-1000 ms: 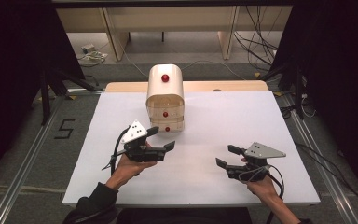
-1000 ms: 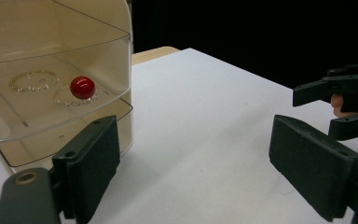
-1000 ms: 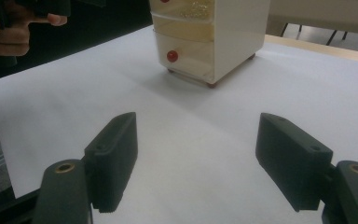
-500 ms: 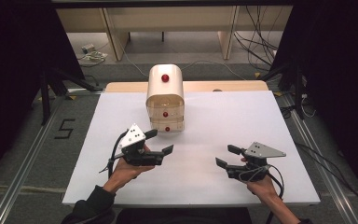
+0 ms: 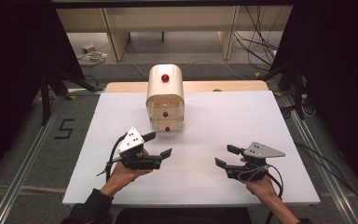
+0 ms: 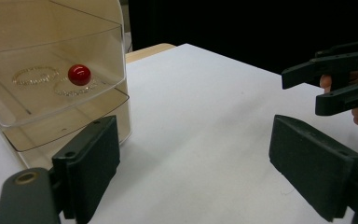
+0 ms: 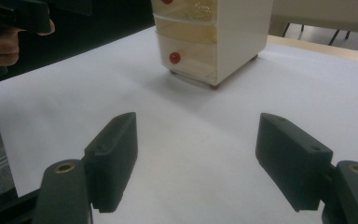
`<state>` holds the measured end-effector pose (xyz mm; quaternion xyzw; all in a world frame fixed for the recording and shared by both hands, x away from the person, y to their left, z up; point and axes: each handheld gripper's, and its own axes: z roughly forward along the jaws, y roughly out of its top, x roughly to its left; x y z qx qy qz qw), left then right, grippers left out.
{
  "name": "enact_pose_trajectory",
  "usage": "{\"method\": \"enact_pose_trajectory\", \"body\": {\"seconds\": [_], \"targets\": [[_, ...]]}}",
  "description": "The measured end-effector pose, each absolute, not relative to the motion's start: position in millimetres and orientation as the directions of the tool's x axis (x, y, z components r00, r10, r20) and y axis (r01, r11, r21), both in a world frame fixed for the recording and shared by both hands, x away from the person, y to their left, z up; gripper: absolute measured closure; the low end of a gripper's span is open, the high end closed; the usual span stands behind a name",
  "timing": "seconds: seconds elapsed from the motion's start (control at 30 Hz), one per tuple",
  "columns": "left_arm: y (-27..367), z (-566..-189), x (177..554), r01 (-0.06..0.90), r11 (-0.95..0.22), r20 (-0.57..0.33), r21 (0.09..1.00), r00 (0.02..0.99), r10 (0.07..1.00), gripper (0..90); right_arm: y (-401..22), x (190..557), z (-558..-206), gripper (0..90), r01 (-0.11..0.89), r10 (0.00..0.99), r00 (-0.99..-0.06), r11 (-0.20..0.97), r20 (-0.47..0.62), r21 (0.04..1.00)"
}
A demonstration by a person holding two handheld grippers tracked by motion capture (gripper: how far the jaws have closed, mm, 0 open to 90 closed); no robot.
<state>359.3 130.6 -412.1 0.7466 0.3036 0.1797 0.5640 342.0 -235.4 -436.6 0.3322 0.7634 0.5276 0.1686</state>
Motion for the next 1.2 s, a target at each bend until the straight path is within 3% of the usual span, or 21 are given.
{"method": "enact_pose_trajectory", "body": {"seconds": [1.2], "targets": [[139,-429,346,0.253,-0.205,-0.053,0.946,0.742,0.669,15.0,-236,343,-436,30.0,0.333,0.683,-0.723,0.209,0.106,0.919]]}}
